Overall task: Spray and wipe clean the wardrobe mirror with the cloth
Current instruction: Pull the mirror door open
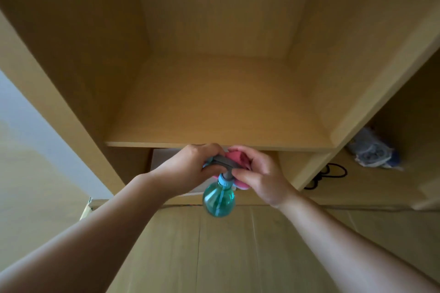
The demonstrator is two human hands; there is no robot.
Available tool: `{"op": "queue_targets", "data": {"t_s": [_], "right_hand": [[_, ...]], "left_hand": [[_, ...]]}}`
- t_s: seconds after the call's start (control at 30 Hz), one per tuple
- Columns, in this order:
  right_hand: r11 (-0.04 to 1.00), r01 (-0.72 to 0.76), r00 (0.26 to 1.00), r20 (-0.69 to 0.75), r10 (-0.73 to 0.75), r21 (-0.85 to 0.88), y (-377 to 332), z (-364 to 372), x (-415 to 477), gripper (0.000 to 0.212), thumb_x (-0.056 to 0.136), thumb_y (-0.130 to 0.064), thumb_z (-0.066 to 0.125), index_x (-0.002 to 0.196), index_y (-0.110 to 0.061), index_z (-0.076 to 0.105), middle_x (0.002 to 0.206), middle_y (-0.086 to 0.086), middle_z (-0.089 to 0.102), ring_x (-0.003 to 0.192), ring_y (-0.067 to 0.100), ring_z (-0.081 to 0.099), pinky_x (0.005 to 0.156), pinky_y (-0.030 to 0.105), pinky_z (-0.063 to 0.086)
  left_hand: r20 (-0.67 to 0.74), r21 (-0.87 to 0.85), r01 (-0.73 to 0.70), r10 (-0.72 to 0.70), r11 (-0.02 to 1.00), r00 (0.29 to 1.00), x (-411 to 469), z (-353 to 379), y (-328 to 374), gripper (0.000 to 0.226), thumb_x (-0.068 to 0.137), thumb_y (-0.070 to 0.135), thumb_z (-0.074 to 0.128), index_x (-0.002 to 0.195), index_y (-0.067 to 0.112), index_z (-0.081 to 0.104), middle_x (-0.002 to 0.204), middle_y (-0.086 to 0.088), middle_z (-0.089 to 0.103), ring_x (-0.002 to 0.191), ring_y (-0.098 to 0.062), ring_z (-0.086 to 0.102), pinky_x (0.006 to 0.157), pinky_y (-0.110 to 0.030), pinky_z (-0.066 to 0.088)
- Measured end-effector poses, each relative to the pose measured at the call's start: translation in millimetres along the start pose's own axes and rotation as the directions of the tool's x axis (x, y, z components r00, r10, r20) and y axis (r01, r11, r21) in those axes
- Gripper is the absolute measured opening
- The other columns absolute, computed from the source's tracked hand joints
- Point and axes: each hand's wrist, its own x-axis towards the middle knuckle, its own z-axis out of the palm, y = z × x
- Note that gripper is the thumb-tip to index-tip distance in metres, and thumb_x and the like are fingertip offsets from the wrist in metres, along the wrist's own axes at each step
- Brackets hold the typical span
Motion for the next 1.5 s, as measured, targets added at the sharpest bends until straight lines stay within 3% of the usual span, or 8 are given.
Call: {"op": "queue_targets", "data": {"t_s": [0.17,0.33,0.57,0.67,0.83,0.93,1.2,1.5], "right_hand": [[0.997,0.033,0.998,-0.051,-0.036,-0.067,-69,-8,7,0.052,0.067,-0.008,0.077,0.113,-0.027,0.062,0.102,-0.003,0.070,0.100,0.014,0.066,0.089,0.028,0.051],[0.986,0.051,0.997,-0.042,-0.059,-0.161,-176,-7,11,0.052,0.069,-0.013,0.080,0.111,-0.038,0.062,0.100,-0.005,0.071,0.096,0.013,0.067,0.085,0.026,0.052],[0.975,0.105,0.993,-0.037,-0.114,-0.193,-387,-5,17,0.048,0.073,-0.013,0.075,0.103,-0.048,0.064,0.101,-0.008,0.072,0.096,0.011,0.068,0.080,0.020,0.051],[0.973,0.141,0.989,-0.026,-0.148,-0.184,-490,-7,21,0.046,0.076,-0.004,0.073,0.106,-0.038,0.064,0.101,-0.009,0.072,0.096,0.009,0.068,0.079,0.019,0.051],[0.949,0.218,0.971,-0.050,-0.235,-0.229,-632,-8,22,0.048,0.077,-0.003,0.075,0.112,-0.033,0.062,0.106,-0.003,0.070,0.101,0.015,0.067,0.087,0.027,0.053],[0.934,0.263,0.952,-0.089,-0.291,-0.243,-704,-11,18,0.048,0.076,-0.009,0.076,0.115,-0.032,0.060,0.107,0.001,0.069,0.103,0.019,0.067,0.092,0.039,0.055],[0.889,0.350,0.887,-0.201,-0.416,-0.294,-805,-11,-4,0.052,0.082,-0.003,0.073,0.124,-0.028,0.055,0.116,0.001,0.067,0.110,0.019,0.065,0.095,0.049,0.053],[0.820,0.301,0.840,-0.271,-0.469,-0.487,-845,-10,-36,0.060,0.086,-0.022,0.072,0.140,-0.030,0.045,0.123,-0.014,0.061,0.113,0.001,0.060,0.092,0.025,0.054]], "left_hand": [[-0.033,0.006,0.025,-0.025,1.000,0.999,11,-56,51,0.016,0.087,0.021,0.070,0.102,0.018,0.066,0.085,0.007,0.067,0.075,-0.003,0.060,0.067,-0.017,0.048],[-0.071,0.000,0.033,-0.033,0.999,0.997,17,-136,124,0.020,0.086,0.022,0.070,0.103,0.018,0.061,0.088,0.005,0.067,0.076,-0.008,0.063,0.069,-0.027,0.053],[-0.187,-0.164,0.095,-0.126,0.982,0.974,31,-282,254,0.043,0.080,0.026,0.076,0.111,0.027,0.047,0.093,0.012,0.067,0.079,0.001,0.066,0.067,-0.013,0.052],[-0.219,-0.228,0.089,-0.141,0.969,0.965,42,-359,315,0.043,0.078,0.029,0.079,0.112,0.027,0.052,0.093,0.014,0.066,0.079,0.003,0.065,0.066,-0.010,0.050],[-0.193,-0.246,0.006,-0.055,0.969,0.980,58,-463,410,0.027,0.079,0.028,0.078,0.103,0.030,0.067,0.088,0.010,0.070,0.080,-0.003,0.066,0.073,-0.021,0.053],[-0.183,-0.284,-0.043,-0.010,0.958,0.983,66,-516,463,0.015,0.083,0.018,0.075,0.097,0.018,0.071,0.085,-0.005,0.072,0.079,-0.022,0.069,0.075,-0.038,0.058],[-0.180,-0.263,-0.167,0.122,0.950,0.976,77,-591,543,0.011,0.084,0.022,0.074,0.090,0.015,0.069,0.075,-0.005,0.074,0.066,-0.022,0.073,0.065,-0.041,0.061],[-0.176,-0.203,-0.228,0.194,0.952,0.965,76,-608,587,0.016,0.084,0.025,0.073,0.090,0.011,0.068,0.072,-0.006,0.074,0.062,-0.021,0.072,0.061,-0.037,0.061]]}}
